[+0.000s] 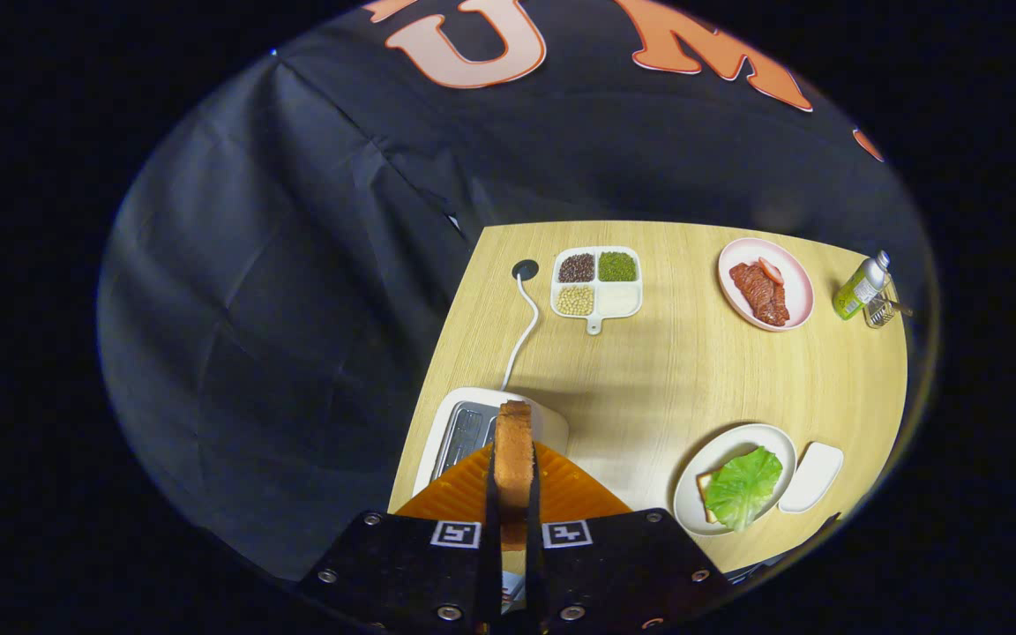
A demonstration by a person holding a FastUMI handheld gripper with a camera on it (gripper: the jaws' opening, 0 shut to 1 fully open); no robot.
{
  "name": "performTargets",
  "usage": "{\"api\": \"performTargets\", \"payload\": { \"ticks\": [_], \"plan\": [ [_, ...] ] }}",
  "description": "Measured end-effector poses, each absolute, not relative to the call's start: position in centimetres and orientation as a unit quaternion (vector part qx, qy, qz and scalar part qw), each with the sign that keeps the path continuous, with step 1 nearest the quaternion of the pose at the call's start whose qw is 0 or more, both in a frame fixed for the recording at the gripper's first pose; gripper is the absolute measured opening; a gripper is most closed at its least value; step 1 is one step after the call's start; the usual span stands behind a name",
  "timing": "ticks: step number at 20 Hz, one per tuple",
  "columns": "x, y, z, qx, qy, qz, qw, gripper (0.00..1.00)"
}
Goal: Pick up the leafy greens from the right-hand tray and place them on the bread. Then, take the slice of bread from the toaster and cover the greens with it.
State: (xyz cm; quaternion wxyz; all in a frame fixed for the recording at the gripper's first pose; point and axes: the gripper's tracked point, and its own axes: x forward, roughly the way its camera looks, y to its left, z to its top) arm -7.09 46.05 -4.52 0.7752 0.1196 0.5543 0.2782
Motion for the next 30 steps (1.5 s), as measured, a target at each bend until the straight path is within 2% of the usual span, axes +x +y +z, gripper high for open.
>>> {"api": "performTargets", "payload": {
  "ticks": [5, 14, 24, 27, 30],
  "plan": [
    [-6.2, 40.0, -4.9, 0.141, 0.527, 0.294, 0.785, 0.11],
    [-9.3, 30.1, -13.2, 0.173, 0.573, 0.296, 0.745, 0.11],
    [-12.0, 25.9, -21.4, 0.226, 0.599, 0.324, 0.696, 0.11],
    [-11.2, 24.4, -24.5, 0.205, 0.609, 0.308, 0.702, 0.11],
    [-11.5, 24.8, -25.4, 0.204, 0.614, 0.32, 0.692, 0.11]
  ]
}}
